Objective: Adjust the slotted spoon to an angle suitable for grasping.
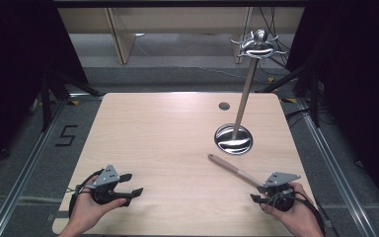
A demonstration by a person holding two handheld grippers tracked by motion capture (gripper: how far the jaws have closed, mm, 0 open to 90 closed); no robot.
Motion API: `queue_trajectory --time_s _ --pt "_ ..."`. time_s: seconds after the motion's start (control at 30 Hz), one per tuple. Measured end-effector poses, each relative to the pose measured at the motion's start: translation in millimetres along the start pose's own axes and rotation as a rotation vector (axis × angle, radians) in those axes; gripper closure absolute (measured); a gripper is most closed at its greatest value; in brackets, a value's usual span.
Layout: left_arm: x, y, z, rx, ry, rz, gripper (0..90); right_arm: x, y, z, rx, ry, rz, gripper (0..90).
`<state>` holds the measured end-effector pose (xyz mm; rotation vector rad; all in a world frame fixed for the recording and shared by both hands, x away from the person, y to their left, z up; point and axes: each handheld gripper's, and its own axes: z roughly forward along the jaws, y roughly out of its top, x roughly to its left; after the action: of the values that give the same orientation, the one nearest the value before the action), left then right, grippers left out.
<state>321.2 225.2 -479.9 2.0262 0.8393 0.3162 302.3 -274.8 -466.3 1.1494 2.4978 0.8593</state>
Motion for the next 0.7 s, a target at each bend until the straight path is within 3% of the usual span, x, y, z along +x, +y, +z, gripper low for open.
queue_trajectory --time_s 0.07,0.1,0.13,0.17,0.23,0.27,0.37,0.43,0.53,0.57,0.6,0.7 --pt "-0.7 0.1 0.3 -0.009 0.001 -0.001 31.5 -0.5 1.9 -2.2 0.003 -0.007 -0.004 60.3" --pt "1.0 0.6 -0.1 -0.013 0.007 0.033 31.5 -0.5 1.9 -2.2 0.003 -0.007 -0.004 60.3" --pt "0.5 1.0 -0.7 -0.006 0.009 0.034 31.5 -6.4 6.8 -6.4 0.015 -0.036 -0.029 72.0" --pt "0.5 1.0 -0.7 -0.006 0.009 0.034 31.5 -6.4 6.8 -6.4 0.015 -0.036 -0.029 72.0" --pt "-0.2 1.6 -0.2 -0.001 0.008 0.033 31.5 -15.1 15.9 -11.6 0.055 -0.094 -0.03 89.0" --pt "-1.3 1.8 1.3 -0.017 0.002 0.022 31.4 -26.6 26.0 -11.9 0.099 -0.151 0.011 90.0" --pt "-1.6 2.6 0.6 -0.002 -0.001 0.029 31.3 -42.8 36.9 -3.8 0.169 -0.206 0.022 90.0" --pt "-2.0 2.8 1.6 -0.009 -0.007 0.035 31.3 -50.4 42.8 3.7 0.228 -0.213 0.077 90.0" --pt "-2.2 2.5 2.1 -0.011 -0.006 0.032 31.3 -61.0 48.9 14.7 0.268 -0.215 0.11 90.0" --pt "-2.0 2.5 2.1 -0.012 -0.006 0.034 31.3 -67.3 50.9 19.5 0.274 -0.208 0.09 90.0" --pt "-1.4 3.1 1.3 -0.006 -0.012 0.034 31.3 -74.5 52.5 28.8 0.318 -0.23 0.11 90.0" --pt "-2.8 2.4 1.7 -0.015 -0.008 0.009 31.3 -76.8 52.6 39.9 0.341 -0.2 0.114 90.0"
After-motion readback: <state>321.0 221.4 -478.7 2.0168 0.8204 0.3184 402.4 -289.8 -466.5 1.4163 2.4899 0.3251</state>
